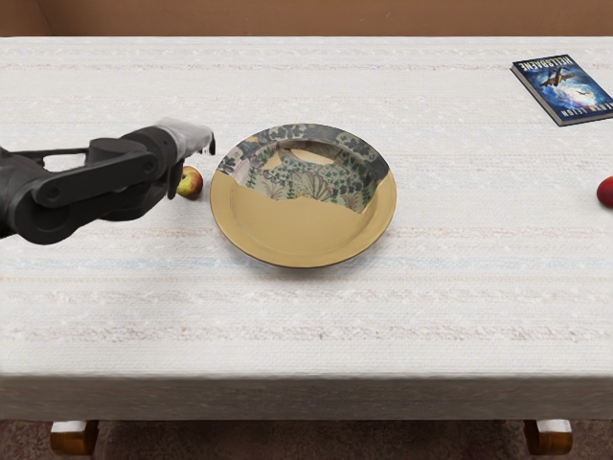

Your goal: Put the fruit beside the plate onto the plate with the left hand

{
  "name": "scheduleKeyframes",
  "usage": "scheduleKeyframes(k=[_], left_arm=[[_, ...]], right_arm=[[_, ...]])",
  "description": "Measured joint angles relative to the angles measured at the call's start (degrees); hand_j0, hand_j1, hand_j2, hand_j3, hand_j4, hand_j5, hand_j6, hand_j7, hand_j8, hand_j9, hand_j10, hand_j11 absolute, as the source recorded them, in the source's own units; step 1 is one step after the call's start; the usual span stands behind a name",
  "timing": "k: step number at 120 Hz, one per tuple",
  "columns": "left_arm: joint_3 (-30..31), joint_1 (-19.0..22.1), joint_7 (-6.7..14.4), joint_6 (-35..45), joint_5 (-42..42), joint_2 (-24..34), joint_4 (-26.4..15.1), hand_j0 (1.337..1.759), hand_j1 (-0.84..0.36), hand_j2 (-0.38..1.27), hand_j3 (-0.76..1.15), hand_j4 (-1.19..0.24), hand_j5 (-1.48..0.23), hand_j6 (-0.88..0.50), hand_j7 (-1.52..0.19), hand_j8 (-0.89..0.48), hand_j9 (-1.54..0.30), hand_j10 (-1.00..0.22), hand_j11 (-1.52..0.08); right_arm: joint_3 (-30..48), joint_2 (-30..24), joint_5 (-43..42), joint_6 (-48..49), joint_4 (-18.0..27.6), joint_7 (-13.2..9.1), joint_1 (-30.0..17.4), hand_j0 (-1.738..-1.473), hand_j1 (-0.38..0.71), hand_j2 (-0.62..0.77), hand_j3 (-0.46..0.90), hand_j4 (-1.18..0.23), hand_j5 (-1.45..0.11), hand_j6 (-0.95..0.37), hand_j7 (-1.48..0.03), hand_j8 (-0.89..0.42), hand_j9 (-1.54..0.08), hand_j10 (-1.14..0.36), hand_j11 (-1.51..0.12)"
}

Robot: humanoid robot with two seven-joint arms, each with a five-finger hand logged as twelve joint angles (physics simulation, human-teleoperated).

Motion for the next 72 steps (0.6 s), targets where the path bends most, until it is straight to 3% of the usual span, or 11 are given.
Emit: scheduleKeyframes(k=[27, 72], left_arm=[[2.66, 0.17, -3.18, 2.57, -0.05, -1.84, 6.1, 1.658, -0.05, 0.07, 0.0, -0.34, -0.44, -0.34, -0.44, -0.34, -0.44, -0.34, -0.44], [4.71, 2.28, -4.31, 5.77, -0.48, -3.09, 7.8, 1.658, -0.06, 0.07, 0.0, -0.34, -0.44, -0.34, -0.44, -0.34, -0.44, -0.34, -0.44]], right_arm=[[0.0, 0.0, 0.0, 0.0, 0.0, -0.01, 0.0, -1.658, -0.31, -0.01, 0.0, -0.03, -0.04, -0.03, -0.04, -0.03, -0.04, -0.03, -0.04], [0.0, 0.0, 0.0, 0.0, 0.0, -0.01, 0.0, -1.658, -0.31, -0.01, 0.0, -0.03, -0.04, -0.03, -0.04, -0.03, -0.04, -0.03, -0.04]])
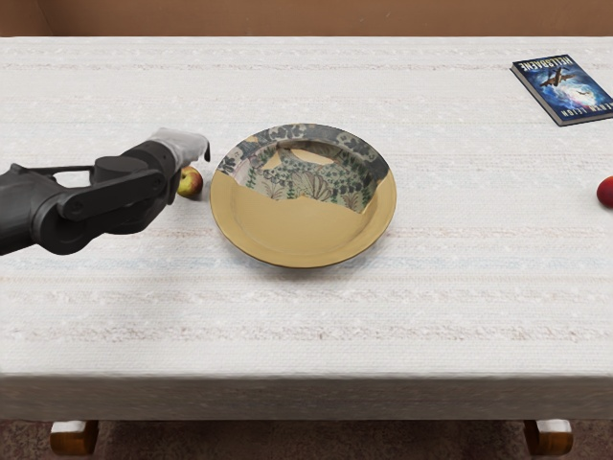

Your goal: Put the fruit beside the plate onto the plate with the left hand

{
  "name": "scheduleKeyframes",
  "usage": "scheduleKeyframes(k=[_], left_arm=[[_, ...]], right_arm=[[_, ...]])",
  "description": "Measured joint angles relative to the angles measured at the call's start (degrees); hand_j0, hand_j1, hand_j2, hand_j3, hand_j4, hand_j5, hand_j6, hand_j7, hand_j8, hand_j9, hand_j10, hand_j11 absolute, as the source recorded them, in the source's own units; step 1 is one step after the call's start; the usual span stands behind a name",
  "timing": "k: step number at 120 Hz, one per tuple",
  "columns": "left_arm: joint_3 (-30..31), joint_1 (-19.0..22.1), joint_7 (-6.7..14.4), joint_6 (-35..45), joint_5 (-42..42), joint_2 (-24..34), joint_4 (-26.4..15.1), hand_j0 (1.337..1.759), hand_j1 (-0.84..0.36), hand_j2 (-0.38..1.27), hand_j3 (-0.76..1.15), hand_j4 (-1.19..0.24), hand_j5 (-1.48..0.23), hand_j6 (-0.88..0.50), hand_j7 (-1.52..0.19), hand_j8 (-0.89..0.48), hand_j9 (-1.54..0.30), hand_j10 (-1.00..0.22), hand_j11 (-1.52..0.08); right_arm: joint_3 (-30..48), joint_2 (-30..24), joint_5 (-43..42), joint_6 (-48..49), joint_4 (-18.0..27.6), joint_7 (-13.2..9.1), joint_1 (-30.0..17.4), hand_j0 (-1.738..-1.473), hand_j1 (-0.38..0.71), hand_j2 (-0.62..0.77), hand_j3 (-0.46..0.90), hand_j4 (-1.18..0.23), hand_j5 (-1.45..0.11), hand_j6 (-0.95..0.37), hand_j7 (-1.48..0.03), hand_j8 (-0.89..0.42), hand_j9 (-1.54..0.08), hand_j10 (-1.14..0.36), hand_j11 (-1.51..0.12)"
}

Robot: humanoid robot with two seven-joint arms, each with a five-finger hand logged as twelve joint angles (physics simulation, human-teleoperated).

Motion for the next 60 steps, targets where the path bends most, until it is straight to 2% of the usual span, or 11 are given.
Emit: scheduleKeyframes(k=[36, 60], left_arm=[[0.18, 1.14, -0.5, 1.26, -0.02, -1.14, 1.76, 1.658, -0.06, 0.07, 0.0, -0.34, -0.45, -0.35, -0.45, -0.35, -0.44, -0.34, -0.44], [0.2, 1.06, -0.61, 1.17, -0.12, -1.35, 2.4, 1.658, -0.11, 0.08, 0.0, -0.38, -0.5, -0.39, -0.5, -0.39, -0.5, -0.38, -0.5]], right_arm=[[0.0, 0.0, 0.0, 0.0, -0.01, 0.0, 0.0, -1.658, -0.31, -0.01, 0.0, -0.03, -0.04, -0.03, -0.04, -0.03, -0.04, -0.03, -0.04], [0.0, 0.0, 0.0, 0.0, -0.01, -0.01, 0.0, -1.658, -0.31, -0.01, 0.0, -0.03, -0.04, -0.03, -0.04, -0.03, -0.04, -0.03, -0.04]])
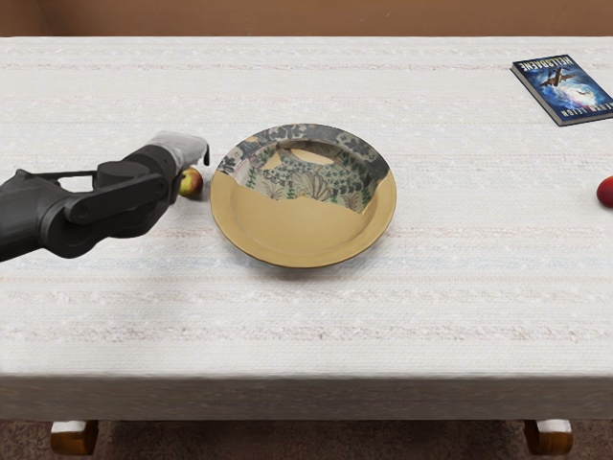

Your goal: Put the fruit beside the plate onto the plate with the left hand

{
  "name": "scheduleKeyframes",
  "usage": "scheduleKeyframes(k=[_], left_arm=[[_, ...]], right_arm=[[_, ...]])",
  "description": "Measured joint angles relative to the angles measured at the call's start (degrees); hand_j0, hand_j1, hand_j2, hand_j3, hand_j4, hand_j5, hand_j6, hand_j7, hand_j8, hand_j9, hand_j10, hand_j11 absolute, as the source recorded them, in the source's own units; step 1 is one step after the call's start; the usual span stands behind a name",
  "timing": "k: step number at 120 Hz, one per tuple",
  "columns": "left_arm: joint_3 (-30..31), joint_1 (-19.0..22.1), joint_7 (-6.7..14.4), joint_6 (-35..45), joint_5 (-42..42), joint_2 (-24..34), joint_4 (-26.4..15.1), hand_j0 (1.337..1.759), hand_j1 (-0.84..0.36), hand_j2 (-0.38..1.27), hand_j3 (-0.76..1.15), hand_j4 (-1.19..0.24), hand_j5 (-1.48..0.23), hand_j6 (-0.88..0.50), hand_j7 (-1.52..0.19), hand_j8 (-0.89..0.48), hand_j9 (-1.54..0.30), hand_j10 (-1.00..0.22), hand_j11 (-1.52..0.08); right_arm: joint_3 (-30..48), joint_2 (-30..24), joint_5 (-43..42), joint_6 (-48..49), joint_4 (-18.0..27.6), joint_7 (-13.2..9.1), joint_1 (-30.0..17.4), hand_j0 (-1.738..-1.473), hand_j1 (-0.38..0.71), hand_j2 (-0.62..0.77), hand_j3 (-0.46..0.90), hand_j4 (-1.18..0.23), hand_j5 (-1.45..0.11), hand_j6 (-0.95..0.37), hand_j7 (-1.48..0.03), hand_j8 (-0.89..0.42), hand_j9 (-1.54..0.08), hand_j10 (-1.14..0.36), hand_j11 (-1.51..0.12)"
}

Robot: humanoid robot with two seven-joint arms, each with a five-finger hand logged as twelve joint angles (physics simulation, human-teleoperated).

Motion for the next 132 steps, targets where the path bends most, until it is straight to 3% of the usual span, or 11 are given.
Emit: scheduleKeyframes(k=[41, 71, 83, 115, 132], left_arm=[[1.27, 0.09, -0.09, -0.22, -0.02, -1.64, 2.47, 1.658, -0.15, 0.09, 0.0, -0.42, -0.55, -0.42, -0.55, -0.42, -0.55, -0.42, -0.55], [2.41, 0.15, -0.31, -0.17, 0.02, -2.69, 3.4, 1.658, -0.26, 0.11, 0.0, -0.52, -0.65, -0.47, -0.66, -0.51, -0.66, -0.51, -0.66], [2.44, 0.64, -0.33, -0.02, 0.43, -2.7, 3.52, 1.653, -0.28, 0.07, 0.0, -0.59, -0.69, -0.44, -0.74, -0.45, -0.75, -0.56, -0.75], [3.05, 0.97, -0.31, -0.01, 0.52, -2.72, 3.84, 1.649, -0.29, 0.21, 0.0, -0.65, -0.84, -0.44, -0.89, -0.51, -0.92, -0.67, -0.92], [3.51, 0.72, -0.26, -0.29, 0.27, -2.7, 4.17, 1.647, -0.32, 0.29, 0.0, -0.6, -0.96, -0.38, -0.99, -0.47, -1.02, -0.74, -1.01]], right_arm=[[0.0, 0.0, 0.0, 0.0, 0.0, 0.0, 0.0, -1.658, -0.31, -0.01, 0.0, -0.03, -0.04, -0.03, -0.04, -0.03, -0.04, -0.03, -0.04], [0.0, 0.0, 0.0, 0.0, 0.01, 0.01, 0.0, -1.658, -0.31, -0.01, 0.0, -0.03, -0.04, -0.03, -0.04, -0.03, -0.04, -0.03, -0.04], [0.0, 0.0, 0.01, 0.0, -0.01, 0.01, 0.0, -1.658, -0.31, -0.01, 0.0, -0.03, -0.04, -0.03, -0.04, -0.03, -0.04, -0.03, -0.04], [0.0, 0.0, 0.01, 0.0, -0.01, 0.0, 0.0, -1.658, -0.31, -0.01, 0.0, -0.03, -0.04, -0.03, -0.04, -0.03, -0.04, -0.03, -0.04], [0.0, 0.0, 0.0, 0.0, 0.0, 0.0, 0.0, -1.658, -0.31, -0.01, 0.0, -0.03, -0.04, -0.03, -0.04, -0.03, -0.04, -0.03, -0.04]])
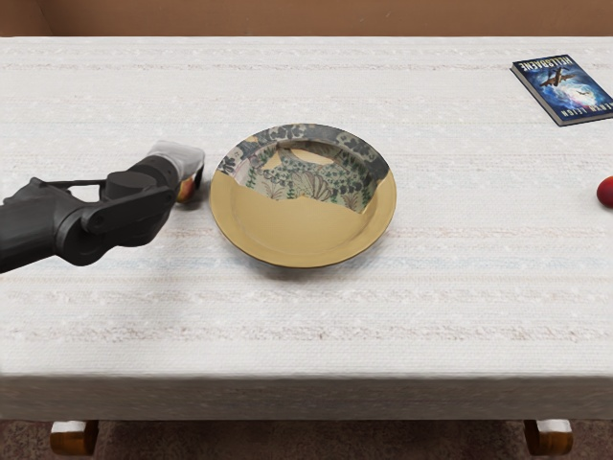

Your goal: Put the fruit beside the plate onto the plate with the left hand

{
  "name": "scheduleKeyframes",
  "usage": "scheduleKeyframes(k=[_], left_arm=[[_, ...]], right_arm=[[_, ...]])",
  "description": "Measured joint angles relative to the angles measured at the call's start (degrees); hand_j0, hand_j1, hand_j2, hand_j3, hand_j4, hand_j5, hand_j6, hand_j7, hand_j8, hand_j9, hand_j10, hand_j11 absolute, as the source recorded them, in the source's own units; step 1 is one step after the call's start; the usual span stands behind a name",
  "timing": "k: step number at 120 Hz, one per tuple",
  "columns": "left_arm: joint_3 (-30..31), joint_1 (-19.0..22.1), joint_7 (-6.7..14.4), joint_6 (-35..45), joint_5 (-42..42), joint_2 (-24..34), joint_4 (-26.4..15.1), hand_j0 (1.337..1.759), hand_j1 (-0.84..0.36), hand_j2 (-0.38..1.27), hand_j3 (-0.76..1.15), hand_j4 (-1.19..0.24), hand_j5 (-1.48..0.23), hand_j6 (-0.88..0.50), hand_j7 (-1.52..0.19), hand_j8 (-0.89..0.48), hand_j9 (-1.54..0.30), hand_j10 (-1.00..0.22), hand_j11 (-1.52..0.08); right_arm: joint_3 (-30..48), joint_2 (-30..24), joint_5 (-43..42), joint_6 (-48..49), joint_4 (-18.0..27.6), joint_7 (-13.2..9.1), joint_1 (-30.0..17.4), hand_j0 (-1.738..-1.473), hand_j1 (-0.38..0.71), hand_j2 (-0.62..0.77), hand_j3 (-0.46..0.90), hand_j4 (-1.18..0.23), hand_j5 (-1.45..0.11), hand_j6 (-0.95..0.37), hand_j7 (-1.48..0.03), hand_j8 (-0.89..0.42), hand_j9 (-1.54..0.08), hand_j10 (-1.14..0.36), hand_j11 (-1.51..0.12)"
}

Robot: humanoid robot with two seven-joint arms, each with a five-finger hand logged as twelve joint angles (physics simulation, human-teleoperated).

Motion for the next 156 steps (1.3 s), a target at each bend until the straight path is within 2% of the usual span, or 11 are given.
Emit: scheduleKeyframes(k=[17, 38, 54, 66, 74, 88, 109, 119, 128, 144, 156], left_arm=[[0.08, -3.1, 0.0, -1.51, -2.01, 0.42, 0.0, 1.646, -0.33, 0.35, 0.0, -0.56, -1.01, -0.35, -1.04, -0.45, -1.06, -0.76, -1.05], [0.03, -5.86, 0.01, -5.0, -4.46, 1.54, -0.32, 1.648, -0.26, 0.31, 0.0, -0.62, -1.04, -0.4, -1.05, -0.49, -1.07, -0.78, -1.07], [-0.13, -11.36, 0.02, -9.97, -8.67, 3.08, -0.63, 1.652, -0.3, 0.57, 0.0, -0.68, -1.05, -0.44, -1.05, -0.53, -1.06, -0.79, -1.06], [-0.44, -12.81, 0.02, -12.06, -11.95, 2.4, -0.72, 1.653, -0.33, 0.67, 0.0, -0.69, -1.05, -0.45, -1.05, -0.53, -1.05, -0.79, -1.05], [-0.75, -14.85, 0.02, -12.72, -13.99, 2.05, -0.76, 1.654, -0.32, 0.56, 0.0, -0.67, -1.07, -0.43, -1.06, -0.52, -1.05, -0.79, -1.05], [-1.02, -16.91, 0.03, -12.82, -16.47, -1.47, -0.6, 1.655, -0.34, 0.61, 0.0, -0.69, -1.08, -0.42, -1.06, -0.52, -1.05, -0.79, -1.05], [-1.32, -17.53, -0.01, -11.76, -18.93, -7.11, -0.39, 1.656, -0.37, 0.62, 0.0, -0.69, -1.09, -0.39, -1.06, -0.48, -1.05, -0.79, -1.05], [-1.38, -17.3, -0.05, -11.0, -19.45, -9.5, -0.29, 1.656, -0.42, 0.77, 0.0, -0.68, -1.1, -0.38, -1.06, -0.47, -1.05, -0.79, -1.05], [-1.29, -15.58, -0.05, -10.63, -19.29, -10.25, -0.24, 1.656, -0.42, 0.75, 0.0, -0.7, -1.09, -0.39, -1.05, -0.48, -1.05, -0.79, -1.05], [-0.89, -13.45, -0.07, -10.51, -19.2, -10.63, -0.23, 1.655, -0.48, 0.93, 0.0, -0.69, -1.1, -0.38, -1.06, -0.48, -1.05, -0.79, -1.05], [-0.98, -14.26, 0.02, -10.45, -20.42, -10.5, -0.39, 1.656, -0.34, 0.67, 0.0, -0.58, -0.89, -0.36, -0.86, -0.43, -0.85, -0.64, -0.85]], right_arm=[[0.0, 0.0, 0.0, 0.0, 0.0, 0.02, 0.0, -1.658, -0.31, -0.01, 0.0, -0.03, -0.04, -0.03, -0.04, -0.03, -0.04, -0.03, -0.04], [0.0, 0.0, 0.0, 0.0, 0.0, 0.02, 0.0, -1.658, -0.31, -0.01, 0.0, -0.03, -0.04, -0.03, -0.04, -0.03, -0.04, -0.03, -0.04], [0.0, 0.0, 0.0, 0.0, 0.0, 0.02, 0.0, -1.658, -0.31, -0.01, 0.0, -0.03, -0.04, -0.03, -0.04, -0.03, -0.04, -0.03, -0.04], [0.0, 0.0, 0.0, 0.0, 0.01, 0.02, 0.0, -1.658, -0.31, -0.01, 0.0, -0.03, -0.04, -0.03, -0.04, -0.03, -0.04, -0.03, -0.04], [0.0, 0.0, -0.01, 0.0, 0.0, 0.01, 0.0, -1.658, -0.31, -0.01, 0.0, -0.03, -0.04, -0.03, -0.04, -0.03, -0.04, -0.03, -0.04], [0.0, 0.0, -0.01, 0.0, 0.01, 0.01, 0.0, -1.658, -0.31, -0.01, 0.0, -0.03, -0.04, -0.03, -0.04, -0.03, -0.04, -0.03, -0.04], [0.0, 0.0, 0.0, 0.0, 0.0, 0.0, 0.0, -1.658, -0.31, -0.01, 0.0, -0.03, -0.04, -0.03, -0.04, -0.03, -0.04, -0.03, -0.04], [0.0, 0.0, 0.0, 0.0, 0.01, 0.0, 0.0, -1.658, -0.31, -0.01, 0.0, -0.03, -0.04, -0.03, -0.04, -0.03, -0.04, -0.03, -0.04], [0.0, 0.0, 0.0, 0.0, 0.01, -0.01, 0.0, -1.658, -0.31, -0.01, 0.0, -0.03, -0.04, -0.03, -0.04, -0.03, -0.04, -0.03, -0.04], [0.0, 0.0, 0.0, 0.0, 0.0, -0.01, 0.0, -1.658, -0.31, -0.01, 0.0, -0.03, -0.04, -0.03, -0.04, -0.03, -0.04, -0.03, -0.04], [0.0, 0.0, 0.0, 0.0, 0.01, -0.02, 0.0, -1.658, -0.31, -0.01, 0.0, -0.03, -0.04, -0.03, -0.04, -0.03, -0.04, -0.03, -0.04]])
